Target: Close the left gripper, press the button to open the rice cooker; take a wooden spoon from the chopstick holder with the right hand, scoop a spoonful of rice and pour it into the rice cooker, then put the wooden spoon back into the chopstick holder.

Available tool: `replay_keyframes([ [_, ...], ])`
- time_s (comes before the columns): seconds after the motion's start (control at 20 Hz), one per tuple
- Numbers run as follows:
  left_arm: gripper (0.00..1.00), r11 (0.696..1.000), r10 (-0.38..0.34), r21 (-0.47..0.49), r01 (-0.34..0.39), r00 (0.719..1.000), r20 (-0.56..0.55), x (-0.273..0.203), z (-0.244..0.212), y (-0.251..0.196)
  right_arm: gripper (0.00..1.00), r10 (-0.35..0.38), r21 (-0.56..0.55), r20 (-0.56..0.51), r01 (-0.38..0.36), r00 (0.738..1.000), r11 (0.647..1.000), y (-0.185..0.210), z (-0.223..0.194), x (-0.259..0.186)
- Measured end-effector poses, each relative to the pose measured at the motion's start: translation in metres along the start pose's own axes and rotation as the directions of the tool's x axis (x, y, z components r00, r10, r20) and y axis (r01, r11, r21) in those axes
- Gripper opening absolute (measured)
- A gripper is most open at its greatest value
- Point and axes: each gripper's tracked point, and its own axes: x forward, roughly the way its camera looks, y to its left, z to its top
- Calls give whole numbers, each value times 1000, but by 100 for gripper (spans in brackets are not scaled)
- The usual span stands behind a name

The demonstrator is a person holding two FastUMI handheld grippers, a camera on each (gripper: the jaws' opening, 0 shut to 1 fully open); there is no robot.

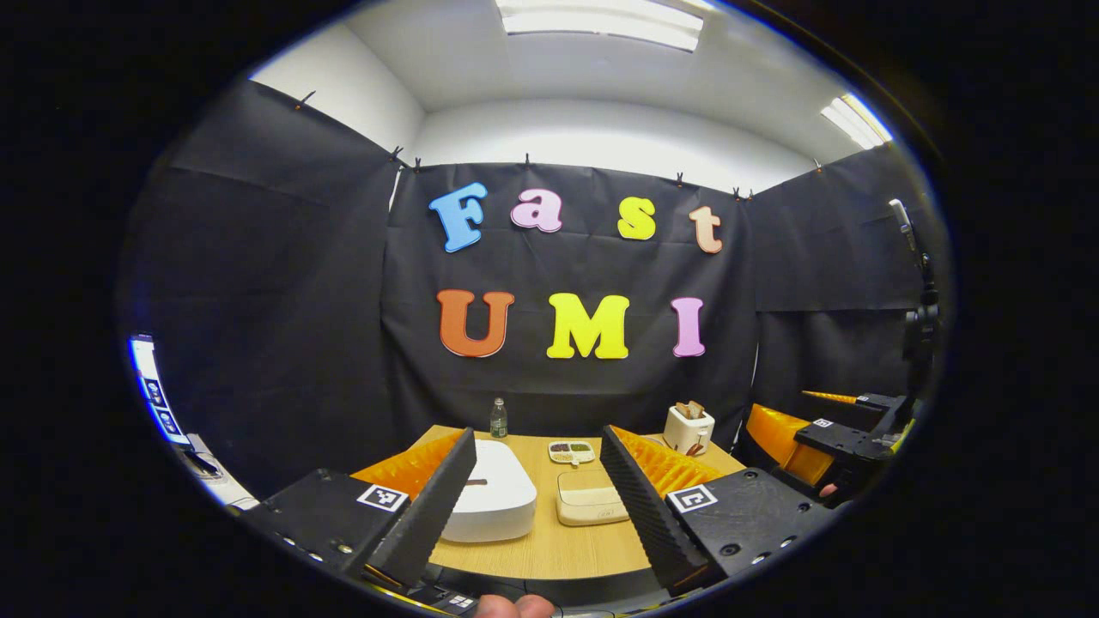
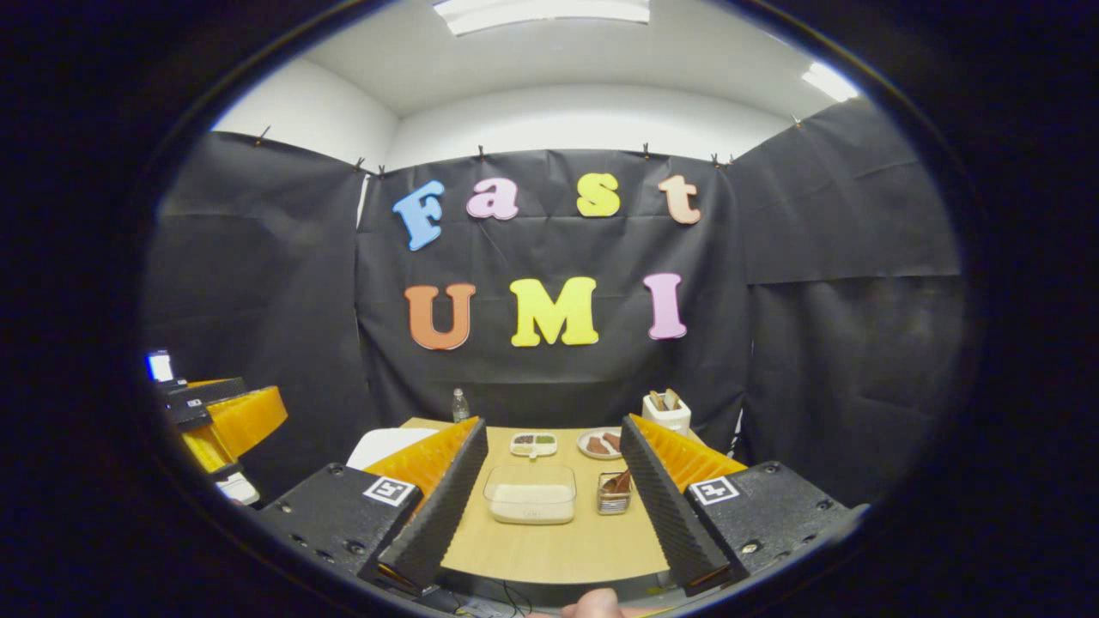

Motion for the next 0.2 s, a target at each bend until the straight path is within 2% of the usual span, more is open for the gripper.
replay_keyframes([
  [0.2, 95, 1000, -15, 5, 15, 1000, 18, 0, 4, -9, 100, 13, -3, 3, -13, 1000, 1000, -1, 3, -2],
])
